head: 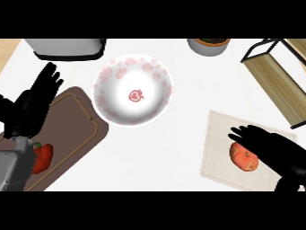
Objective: Pick the squash from the placemat and place it in the tiered shelf
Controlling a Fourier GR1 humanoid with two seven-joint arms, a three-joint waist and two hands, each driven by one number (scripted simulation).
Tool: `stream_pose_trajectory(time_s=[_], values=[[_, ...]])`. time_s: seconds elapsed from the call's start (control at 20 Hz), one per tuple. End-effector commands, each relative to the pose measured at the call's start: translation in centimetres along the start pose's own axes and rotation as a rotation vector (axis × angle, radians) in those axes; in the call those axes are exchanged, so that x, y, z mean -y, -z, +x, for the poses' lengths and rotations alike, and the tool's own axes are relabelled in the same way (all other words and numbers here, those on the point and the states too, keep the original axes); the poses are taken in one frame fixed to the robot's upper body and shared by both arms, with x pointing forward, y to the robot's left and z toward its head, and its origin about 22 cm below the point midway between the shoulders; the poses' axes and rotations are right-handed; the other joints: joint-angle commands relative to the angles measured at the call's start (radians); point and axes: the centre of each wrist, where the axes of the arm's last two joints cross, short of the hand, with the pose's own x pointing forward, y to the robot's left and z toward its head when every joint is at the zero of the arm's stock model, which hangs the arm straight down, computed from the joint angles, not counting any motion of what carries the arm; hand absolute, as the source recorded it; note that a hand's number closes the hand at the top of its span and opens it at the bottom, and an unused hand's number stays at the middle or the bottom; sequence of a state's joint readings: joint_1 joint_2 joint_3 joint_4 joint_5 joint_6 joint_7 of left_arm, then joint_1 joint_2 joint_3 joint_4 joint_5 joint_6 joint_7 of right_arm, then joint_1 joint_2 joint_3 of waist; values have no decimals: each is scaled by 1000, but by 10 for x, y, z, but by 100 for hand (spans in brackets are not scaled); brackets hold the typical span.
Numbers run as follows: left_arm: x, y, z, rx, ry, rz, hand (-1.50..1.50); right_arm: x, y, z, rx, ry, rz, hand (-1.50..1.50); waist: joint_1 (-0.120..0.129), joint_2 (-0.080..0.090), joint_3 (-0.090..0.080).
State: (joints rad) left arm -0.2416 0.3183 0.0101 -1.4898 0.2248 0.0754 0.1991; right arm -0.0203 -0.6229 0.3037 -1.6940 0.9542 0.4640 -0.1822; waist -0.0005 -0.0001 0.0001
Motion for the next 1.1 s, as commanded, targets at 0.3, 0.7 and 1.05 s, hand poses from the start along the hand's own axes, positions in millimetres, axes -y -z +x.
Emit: stream_pose_trajectory(time_s=[0.3, 0.7, 1.05], values=[[-7, -5, -5, 11, 6, 21, 0, -18, 22, -8, -4, 17, 23, -150, 0, 0, 0], [14, -4, -5, 1, -3, 7, 0, -58, 46, -4, -2, 21, 90, 150, 0, 0, 0], [-9, -13, 13, 2, 15, -5, 0, -78, 58, 1, 94, -68, -23, 150, 7, -1, 1]])
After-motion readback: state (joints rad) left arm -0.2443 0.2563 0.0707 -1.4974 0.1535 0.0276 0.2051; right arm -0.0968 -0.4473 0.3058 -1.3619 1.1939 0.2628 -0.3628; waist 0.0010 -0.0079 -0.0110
